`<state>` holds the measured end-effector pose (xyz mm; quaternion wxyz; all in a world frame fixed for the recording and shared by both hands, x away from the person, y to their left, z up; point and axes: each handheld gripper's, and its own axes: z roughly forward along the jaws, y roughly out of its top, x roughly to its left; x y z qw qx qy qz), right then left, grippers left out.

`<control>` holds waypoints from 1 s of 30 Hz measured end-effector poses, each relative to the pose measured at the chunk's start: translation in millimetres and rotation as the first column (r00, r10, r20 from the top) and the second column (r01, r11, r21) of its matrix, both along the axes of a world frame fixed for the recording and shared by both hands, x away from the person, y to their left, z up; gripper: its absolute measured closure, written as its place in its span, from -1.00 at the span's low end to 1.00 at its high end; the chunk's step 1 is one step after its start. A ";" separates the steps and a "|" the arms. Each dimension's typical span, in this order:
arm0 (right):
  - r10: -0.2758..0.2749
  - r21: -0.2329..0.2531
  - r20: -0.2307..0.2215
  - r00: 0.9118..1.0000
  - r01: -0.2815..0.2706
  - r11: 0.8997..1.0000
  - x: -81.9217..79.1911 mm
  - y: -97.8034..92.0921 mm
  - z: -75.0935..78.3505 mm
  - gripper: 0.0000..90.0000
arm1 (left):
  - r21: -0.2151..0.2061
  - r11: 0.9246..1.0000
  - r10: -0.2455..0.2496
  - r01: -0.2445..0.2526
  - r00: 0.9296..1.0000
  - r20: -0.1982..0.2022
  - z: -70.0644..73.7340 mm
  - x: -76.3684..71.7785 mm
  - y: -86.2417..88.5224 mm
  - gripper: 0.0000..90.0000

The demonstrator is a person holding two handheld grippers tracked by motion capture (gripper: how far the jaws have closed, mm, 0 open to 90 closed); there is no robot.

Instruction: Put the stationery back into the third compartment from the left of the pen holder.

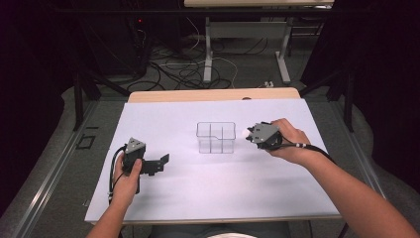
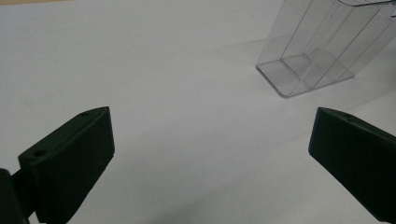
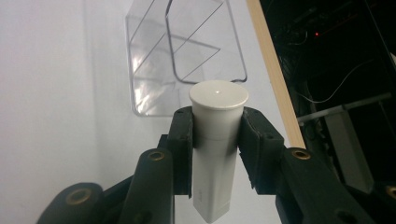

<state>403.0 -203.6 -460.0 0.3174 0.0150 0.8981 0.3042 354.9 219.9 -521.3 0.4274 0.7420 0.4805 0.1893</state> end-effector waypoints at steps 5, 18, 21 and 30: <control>-0.064 0.097 -0.039 0.997 0.068 0.993 -4.9 0.5 11.1 0.48 | -0.001 1.000 0.001 -0.001 1.000 0.000 0.0 0.0 0.0 -1.00; -0.162 0.339 -0.174 0.971 0.214 0.916 -5.2 6.9 18.6 0.48 | -0.004 1.000 0.002 -0.002 1.000 0.001 -0.5 0.4 -0.6 -1.00; -0.164 0.379 -0.190 0.968 0.226 0.897 -2.3 10.3 18.8 0.48 | -0.003 1.000 0.001 -0.001 1.000 0.000 -0.4 0.5 -0.5 -1.00; -0.164 0.454 -0.199 0.966 0.239 0.858 3.4 25.0 21.0 0.48 | -0.002 1.000 0.001 -0.001 1.000 -0.002 -0.1 0.4 0.2 -1.00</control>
